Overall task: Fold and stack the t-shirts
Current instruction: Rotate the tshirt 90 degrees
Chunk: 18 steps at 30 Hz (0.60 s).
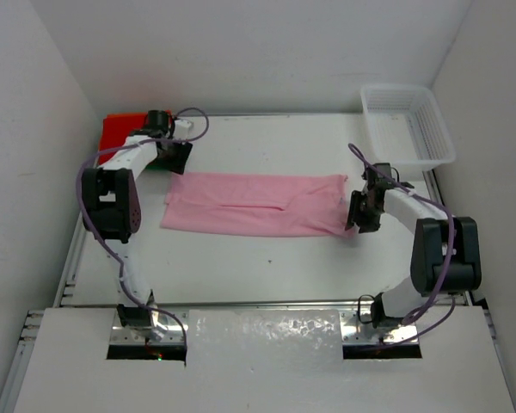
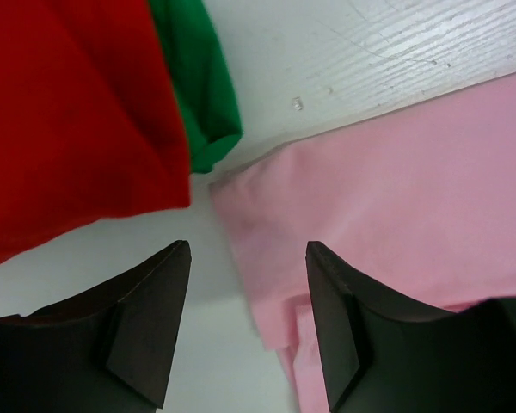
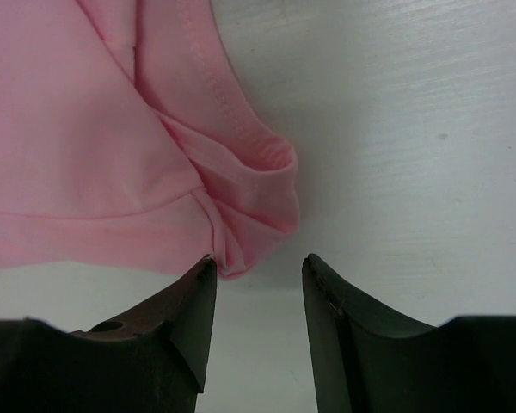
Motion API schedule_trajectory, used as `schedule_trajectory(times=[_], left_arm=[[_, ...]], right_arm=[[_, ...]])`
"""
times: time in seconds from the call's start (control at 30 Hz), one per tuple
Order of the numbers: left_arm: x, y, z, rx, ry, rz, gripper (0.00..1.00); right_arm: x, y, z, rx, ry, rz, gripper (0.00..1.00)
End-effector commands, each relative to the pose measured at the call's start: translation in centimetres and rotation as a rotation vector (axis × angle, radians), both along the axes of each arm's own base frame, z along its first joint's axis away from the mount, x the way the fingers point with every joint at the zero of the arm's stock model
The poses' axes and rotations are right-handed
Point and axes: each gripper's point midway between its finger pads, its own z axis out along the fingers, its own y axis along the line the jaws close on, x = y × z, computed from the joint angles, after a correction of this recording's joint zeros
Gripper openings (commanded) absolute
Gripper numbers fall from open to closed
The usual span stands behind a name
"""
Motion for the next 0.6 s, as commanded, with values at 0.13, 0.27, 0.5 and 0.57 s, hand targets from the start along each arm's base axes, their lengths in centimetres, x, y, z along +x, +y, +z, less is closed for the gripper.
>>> schedule_trajectory(times=[0.13, 0.27, 0.5, 0.57], left_arm=[[0.8, 0.9, -2.8, 0.145, 0.002, 0.026, 0.54], [-1.5, 0.9, -5.6, 0.153, 0.067, 0.001, 0.45], [-9.1, 2.0, -9.6, 0.207, 0.21, -0.05, 0.43], [-11.8, 2.2, -10.1, 0.216, 0.254, -0.076, 0.42]], right_arm=[[2.2, 0.8, -2.3, 0.062, -0.028, -0.034, 0.42], [1.6, 0.8, -3.9, 0.059, 0.03, -0.041, 0.3], [3.7, -0.7, -3.6, -0.024, 0.03, -0.021, 0.24], [6.0, -1.1, -2.5, -0.045, -0.007, -0.02, 0.24]])
